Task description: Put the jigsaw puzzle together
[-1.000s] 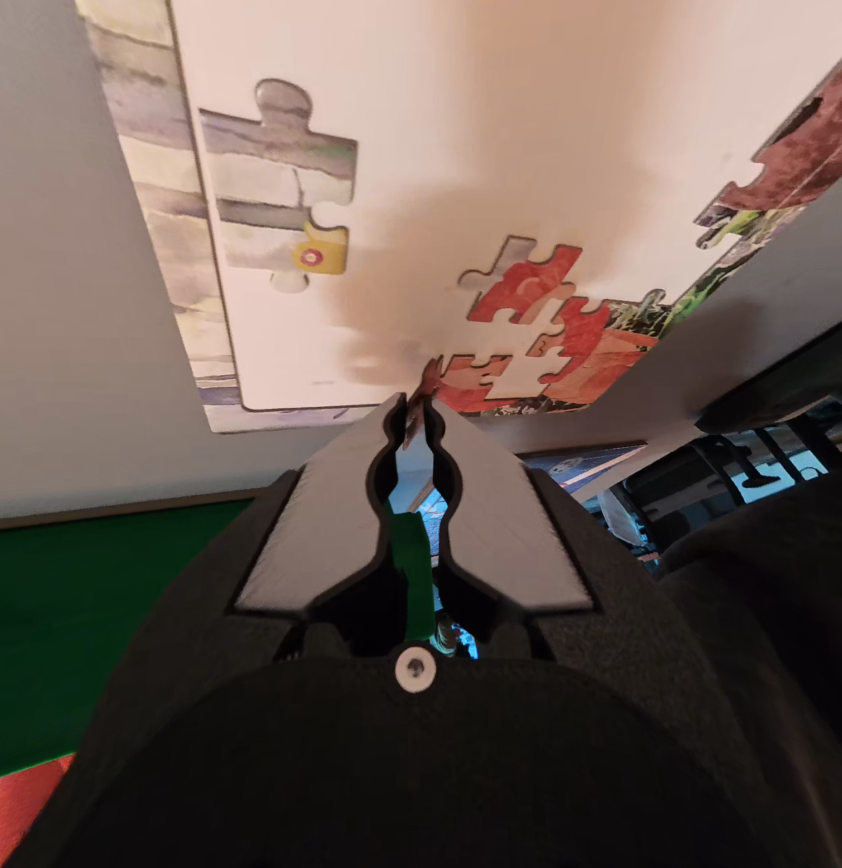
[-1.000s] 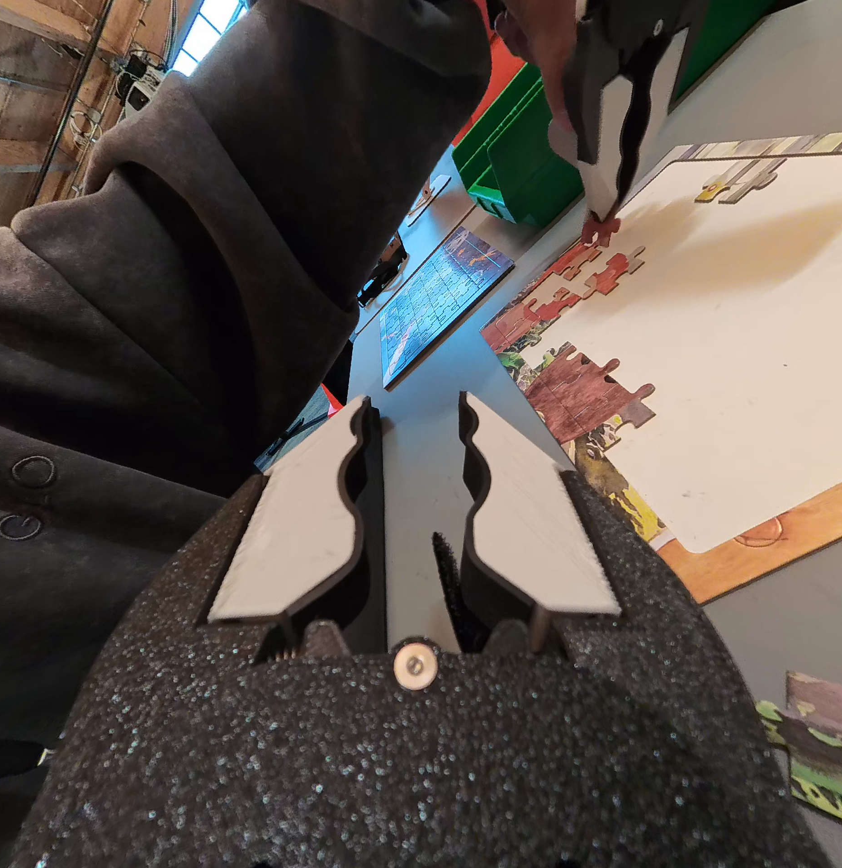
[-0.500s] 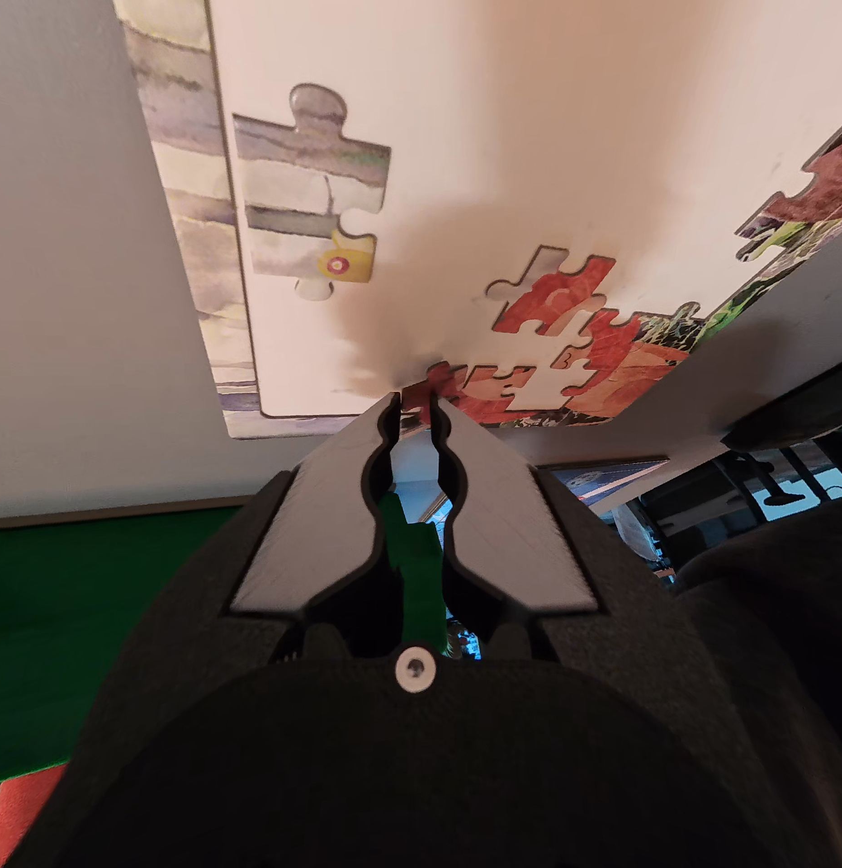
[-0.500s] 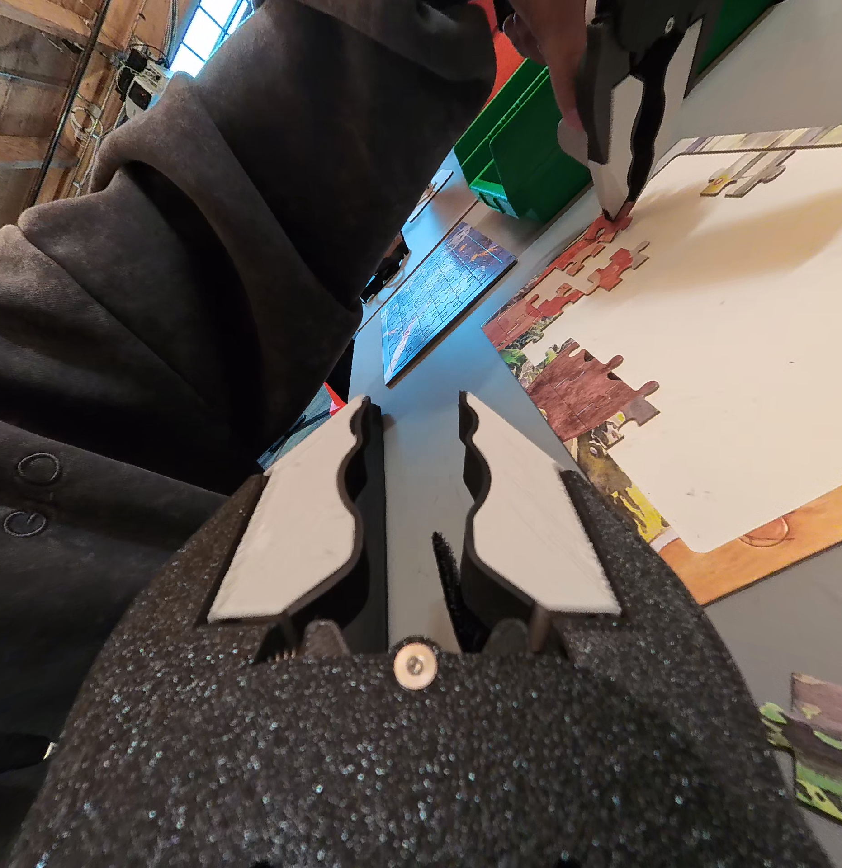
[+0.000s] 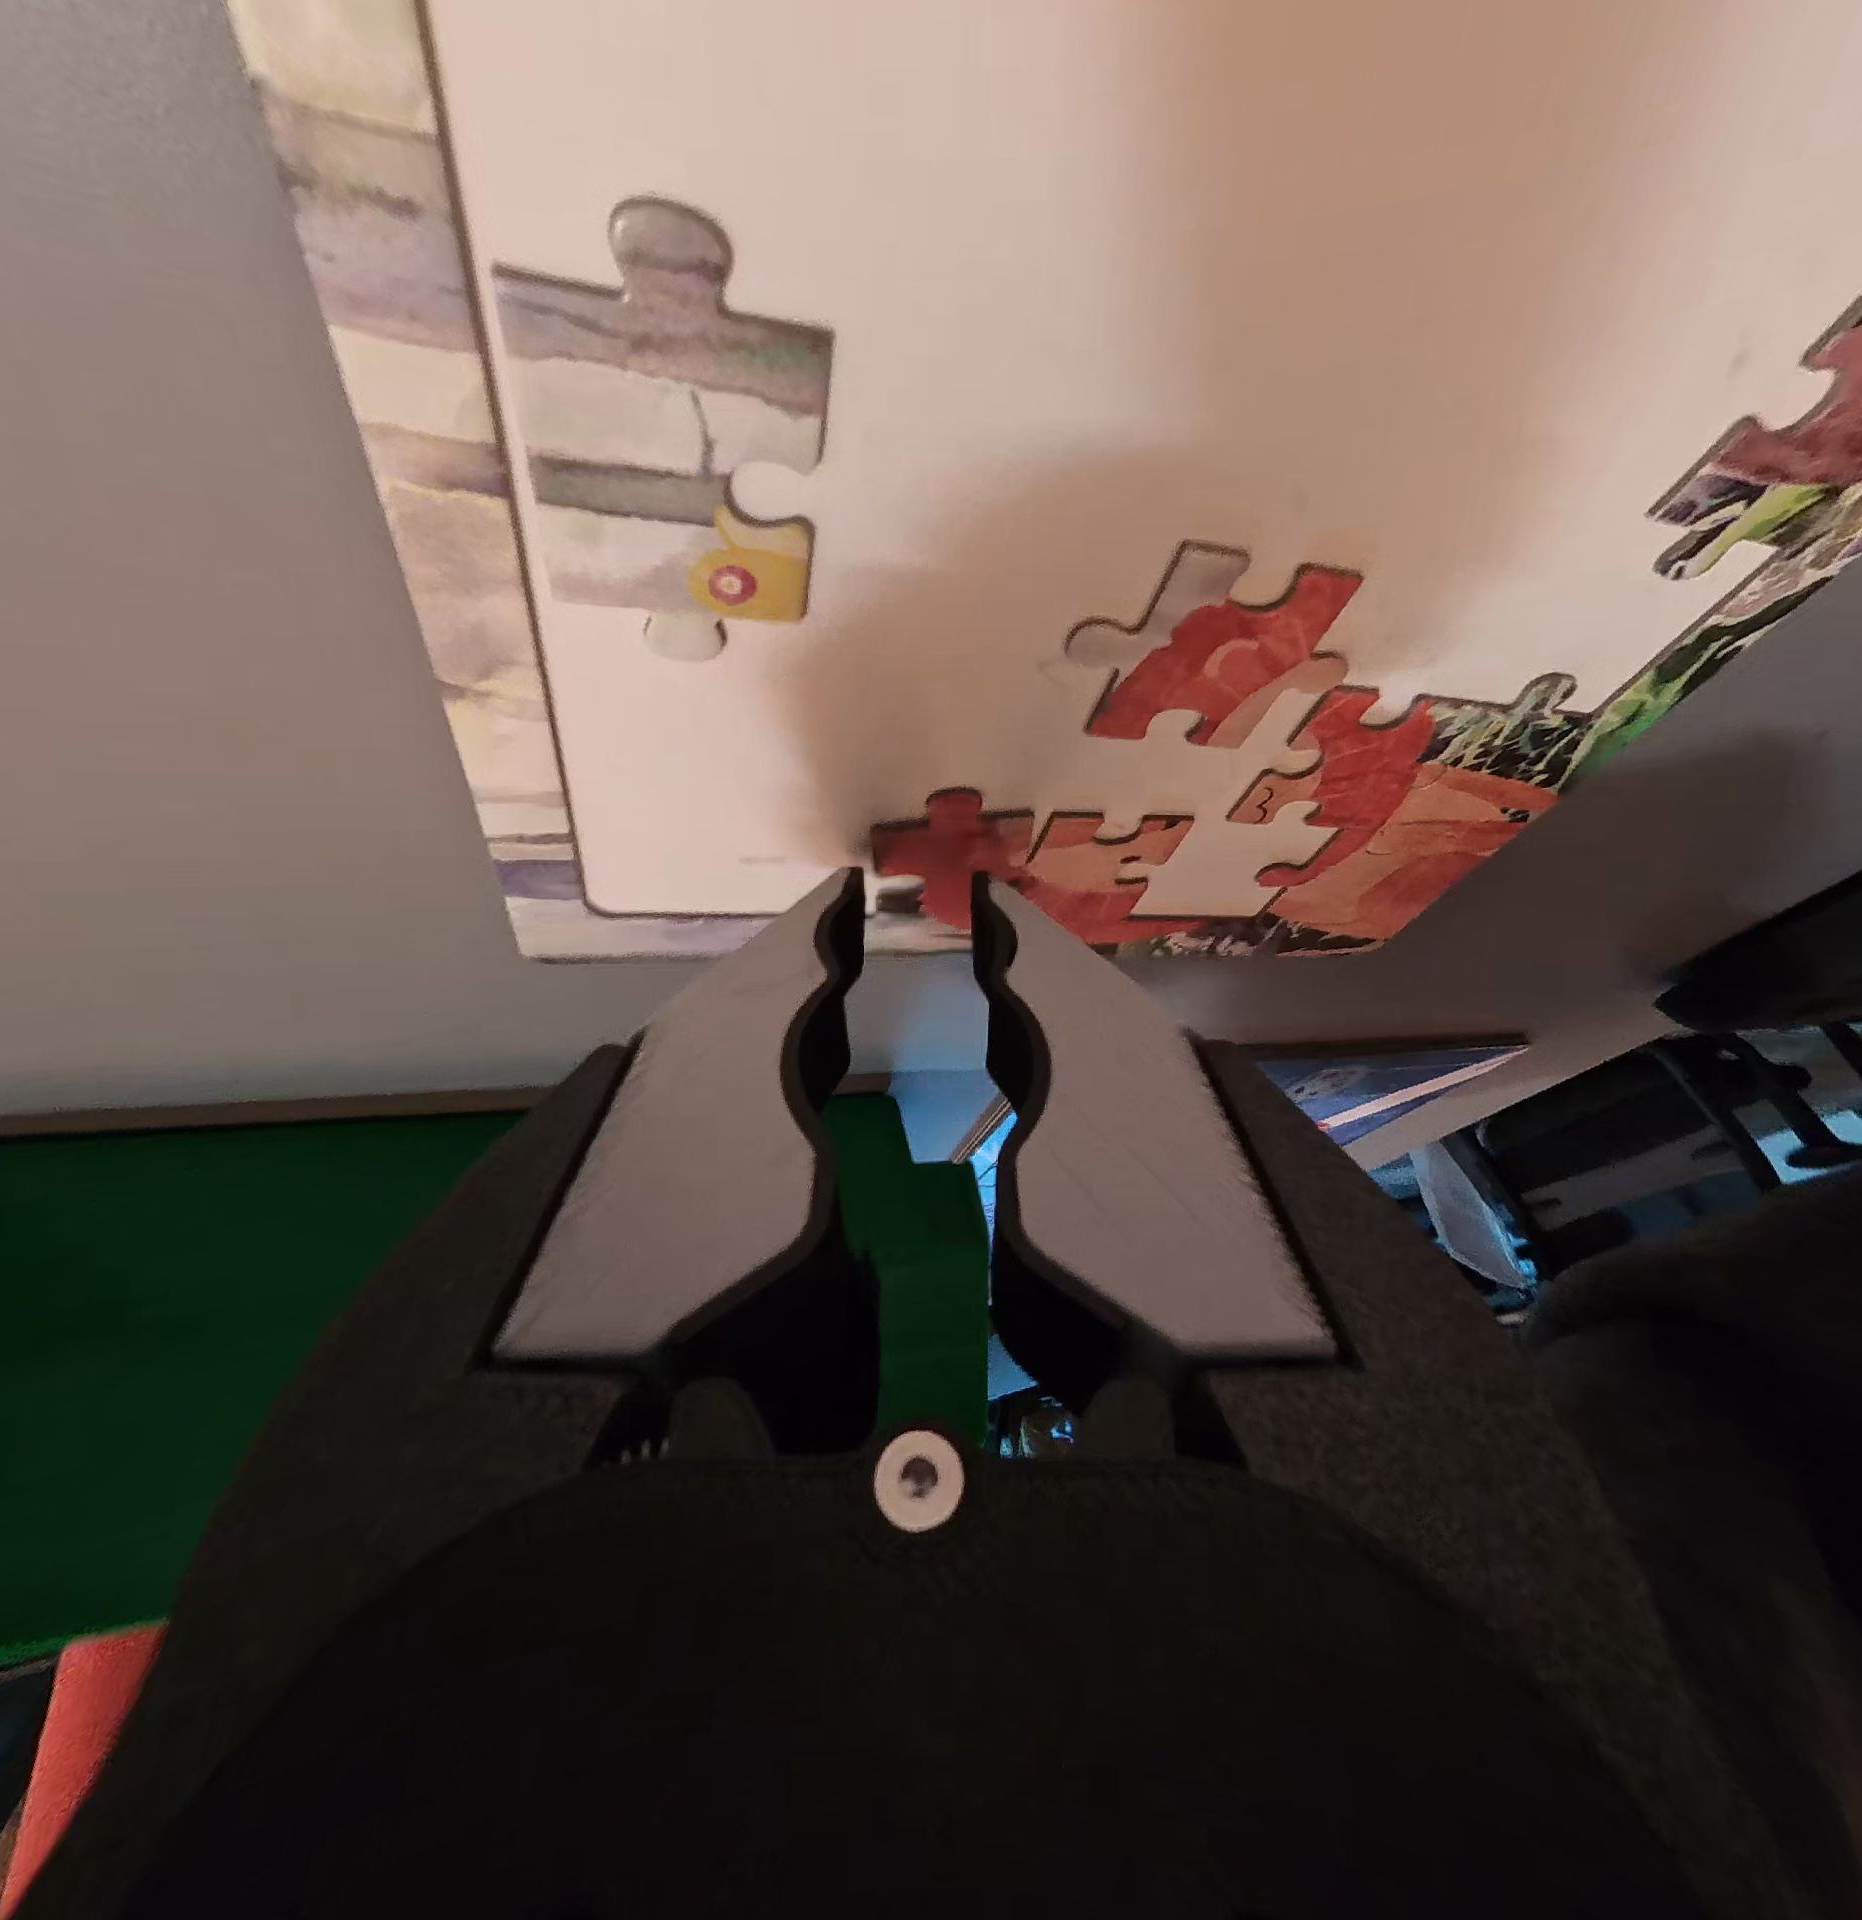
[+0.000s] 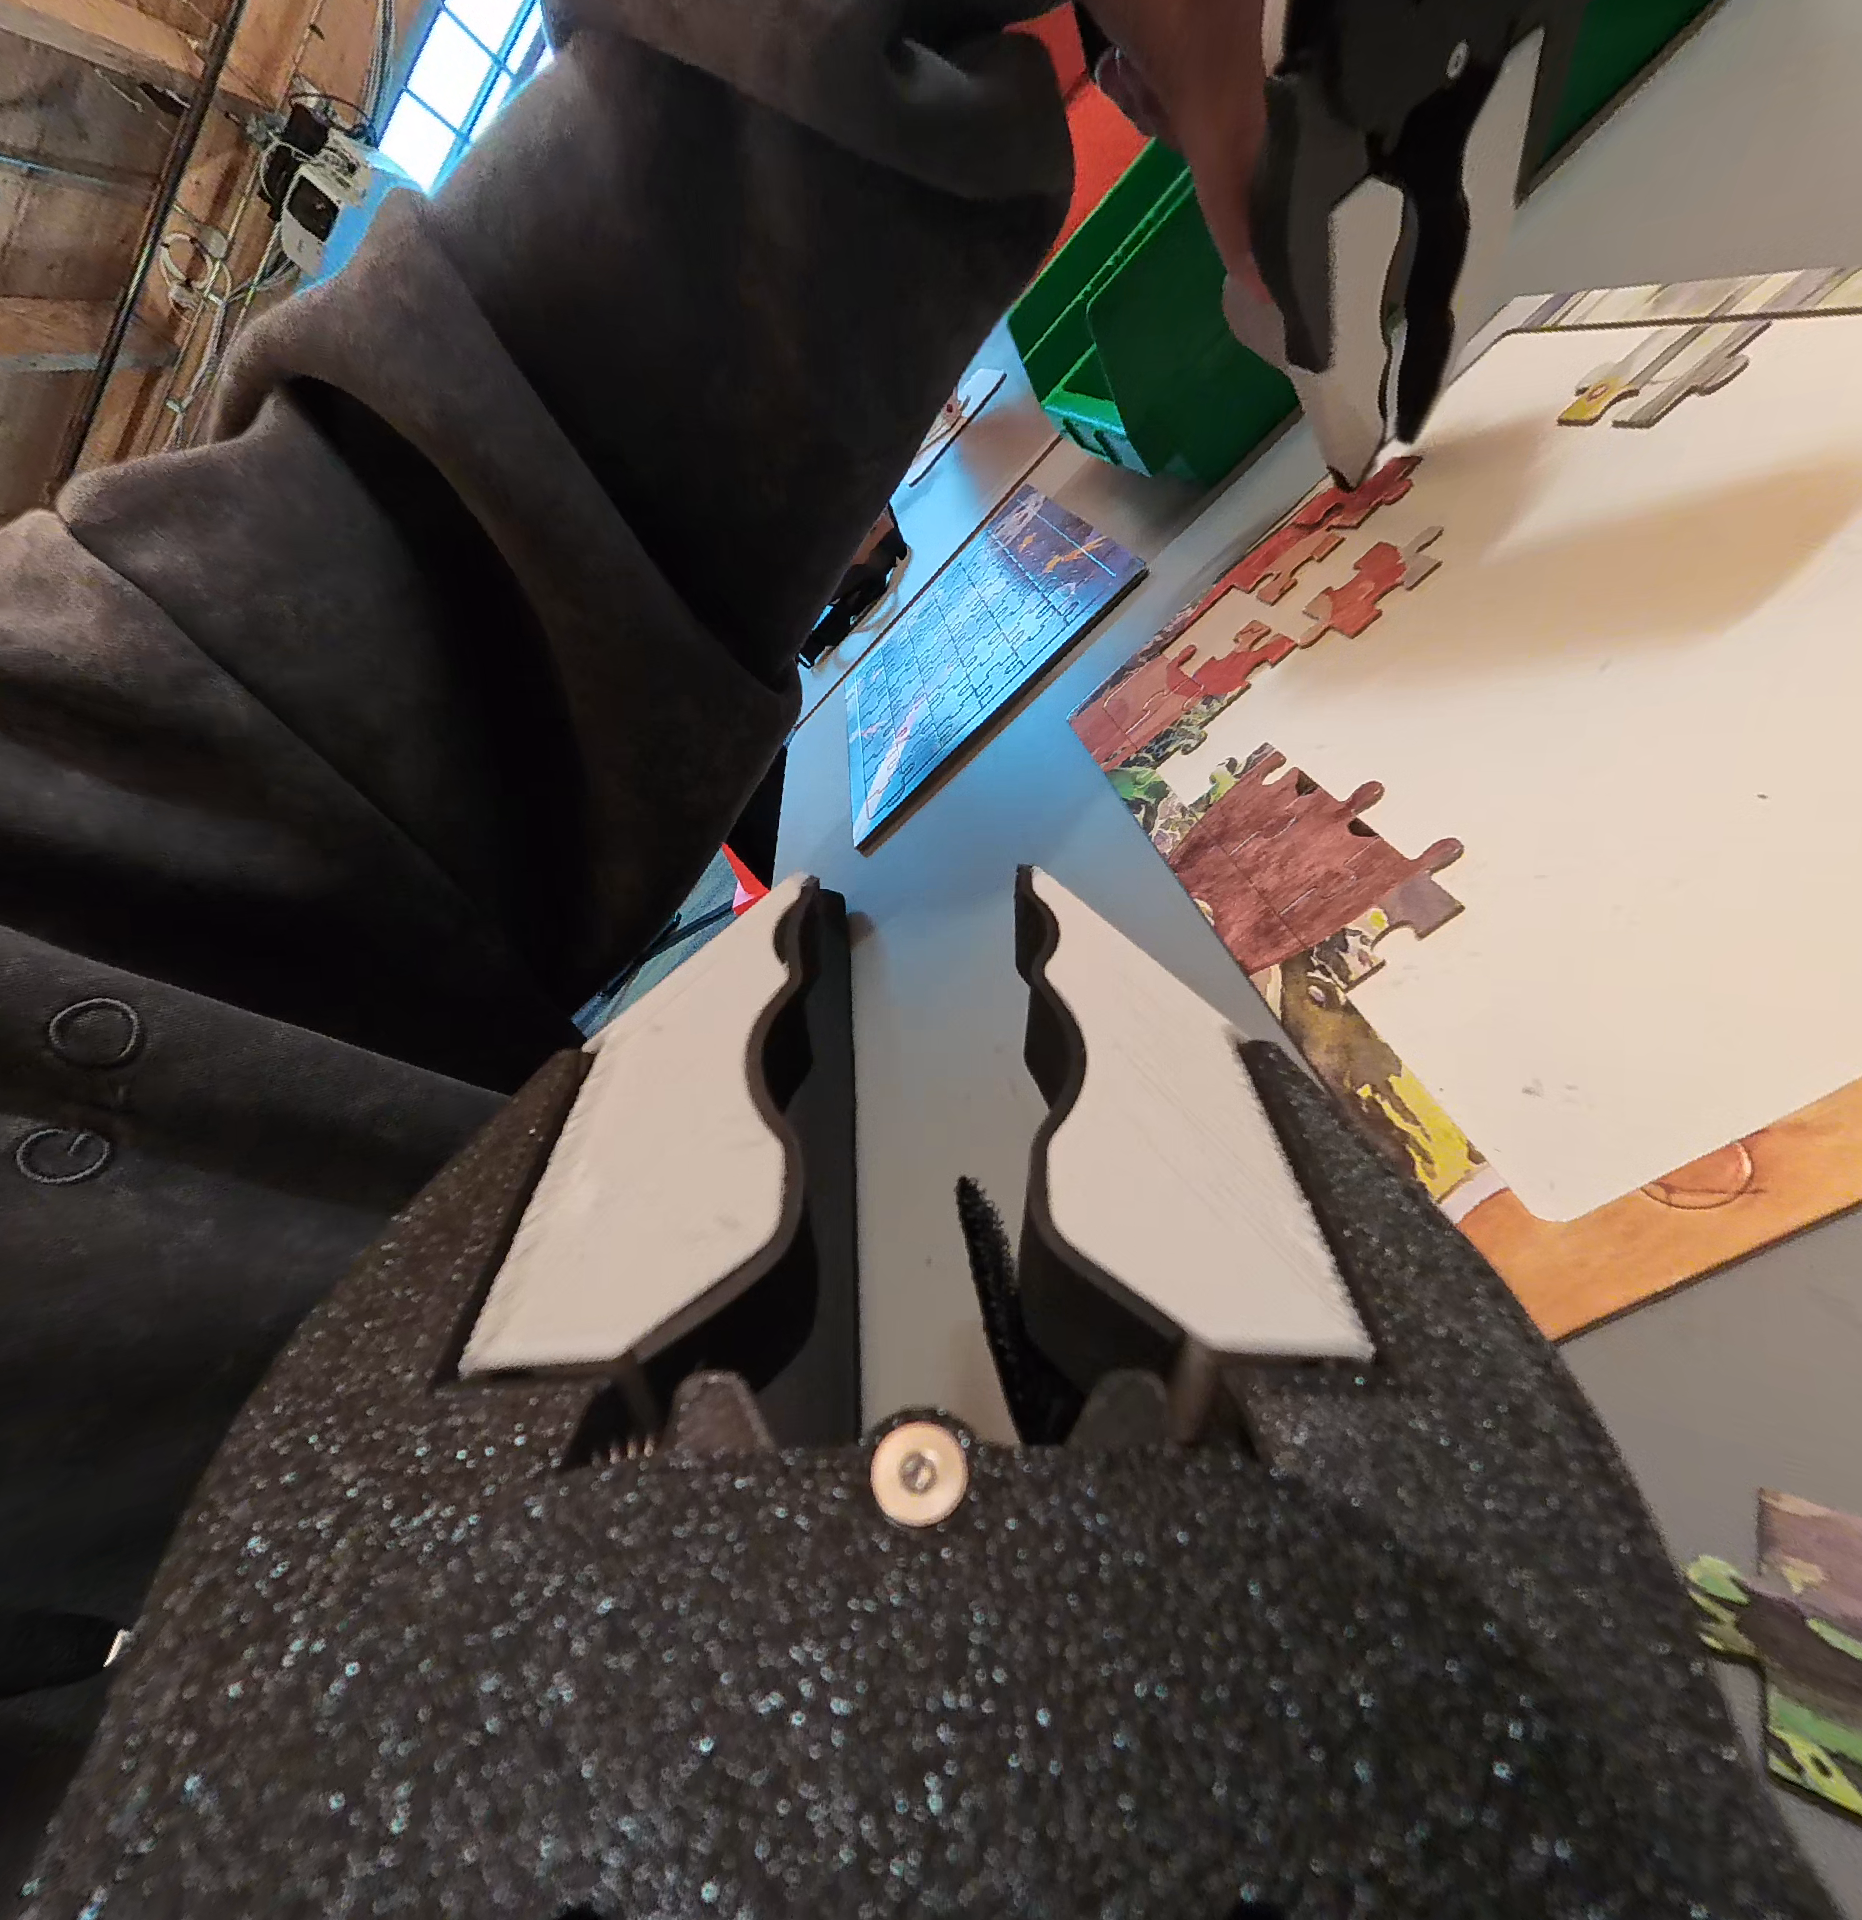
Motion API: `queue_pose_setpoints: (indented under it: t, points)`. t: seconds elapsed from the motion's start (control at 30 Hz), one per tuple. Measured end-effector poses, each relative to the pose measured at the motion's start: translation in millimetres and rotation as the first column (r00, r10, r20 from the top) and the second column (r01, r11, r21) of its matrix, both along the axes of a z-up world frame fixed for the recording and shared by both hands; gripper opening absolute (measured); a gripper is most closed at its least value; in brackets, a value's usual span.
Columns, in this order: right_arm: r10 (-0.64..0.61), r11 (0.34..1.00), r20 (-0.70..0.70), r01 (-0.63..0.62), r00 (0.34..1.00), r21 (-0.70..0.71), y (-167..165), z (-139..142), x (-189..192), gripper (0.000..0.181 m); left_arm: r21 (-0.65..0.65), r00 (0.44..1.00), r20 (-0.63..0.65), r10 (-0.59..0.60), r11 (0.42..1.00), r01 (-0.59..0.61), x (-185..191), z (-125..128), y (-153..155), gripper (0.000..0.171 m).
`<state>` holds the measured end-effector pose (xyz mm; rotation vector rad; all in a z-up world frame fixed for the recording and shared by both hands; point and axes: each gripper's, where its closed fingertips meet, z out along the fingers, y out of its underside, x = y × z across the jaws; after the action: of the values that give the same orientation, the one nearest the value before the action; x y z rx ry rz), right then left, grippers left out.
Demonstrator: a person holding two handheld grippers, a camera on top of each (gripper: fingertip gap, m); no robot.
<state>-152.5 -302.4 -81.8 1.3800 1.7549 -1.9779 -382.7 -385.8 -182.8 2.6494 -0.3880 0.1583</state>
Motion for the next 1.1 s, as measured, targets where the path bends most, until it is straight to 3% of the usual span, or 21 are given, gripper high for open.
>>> queue_pose_setpoints:
  t: [0.1, 0.17, 0.23, 0.3, 0.4, 0.5, 0.6, 0.67, 0.73, 0.77, 0.87, 0.93, 1.0, 1.1]
  points:
    - [-0.012, 1.0, -0.005, 0.013, 1.0, 0.011, 2.1, -0.3, -0.9, 0.037, 0.073, 0.991, -0.13, 0.015, 0.997, -0.006, -17.0, 13.1, 1.0, 0.019]
    - [-0.047, 0.997, -0.03, 0.049, 0.998, 0.067, 6.3, -1.7, -4.1, 0.036, 0.263, 0.97, -0.212, 0.116, 0.963, -0.057, -20.1, 31.9, 10.3, 0.014]
    - [-0.084, 0.975, -0.09, 0.101, 0.992, 0.198, 10.3, -3.9, -11.6, 0.034, 0.534, 0.937, -0.218, 0.273, 0.837, -0.12, -11.4, 55.2, 19.4, 0.013]
    - [-0.03, 0.936, -0.147, 0.08, 0.989, 0.342, 2.9, -2.7, -21.9, 0.034, 0.751, 0.869, -0.143, 0.474, 0.623, -0.217, -0.6, 72.5, 11.3, 0.004]
    - [0.114, 0.832, -0.161, -0.006, 0.98, 0.554, -15.7, -0.2, -49.2, 0.033, 0.867, 0.738, 0.024, 0.674, 0.353, -0.351, 17.8, 61.7, -25.2, 0.002]
    - [0.267, 0.772, -0.076, -0.166, 0.961, 0.614, -45.0, 2.6, -86.7, 0.036, 0.879, 0.631, 0.103, 0.769, 0.226, -0.419, 31.2, 36.9, -52.7, 0.002]
    - [0.294, 0.698, -0.028, -0.195, 0.955, 0.689, -62.6, -21.2, -143.6, 0.033, 0.885, 0.543, 0.158, 0.824, 0.125, -0.448, 37.5, 23.5, -59.6, 0.002]
    - [0.284, 0.611, 0.013, -0.192, 0.959, 0.768, -66.4, -48.2, -171.1, 0.031, 0.886, 0.476, 0.186, 0.86, 0.063, -0.46, 36.5, 16.4, -64.4, 0.002]
    - [0.298, 0.567, 0.0, -0.177, 0.955, 0.804, -74.7, -63.1, -185.3, 0.029, 0.88, 0.453, 0.266, 0.851, -0.023, -0.474, 41.9, 15.5, -58.6, 0.0]
    - [0.303, 0.567, -0.023, -0.161, 0.953, 0.807, -78.9, -65.0, -190.3, 0.027, 0.883, 0.456, 0.282, 0.844, -0.042, -0.468, 43.6, 15.9, -57.3, 0.0]
    - [0.244, 0.596, -0.098, -0.07, 0.965, 0.8, -77.5, -61.9, -214.6, 0.01, 0.908, 0.48, 0.21, 0.852, 0.012, -0.419, 39.4, 14.6, -64.9, 0.0]
    - [0.193, 0.6, -0.116, -0.023, 0.974, 0.799, -71.9, -64.0, -230.7, 0.001, 0.899, 0.477, 0.238, 0.846, -0.007, -0.437, 39.8, 11.1, -63.1, 0.0]
    - [0.199, 0.586, -0.077, -0.056, 0.977, 0.808, -71.5, -74.2, -234.1, 0.001, 0.871, 0.485, 0.307, 0.819, -0.037, -0.489, 48.6, 5.8, -54.7, 0.0]
    - [0.197, 0.563, -0.059, -0.064, 0.979, 0.824, -70.2, -85.3, -236.1, 0.001, 0.863, 0.503, 0.322, 0.802, -0.031, -0.504, 54.6, 0.7, -49.0, 0.0]
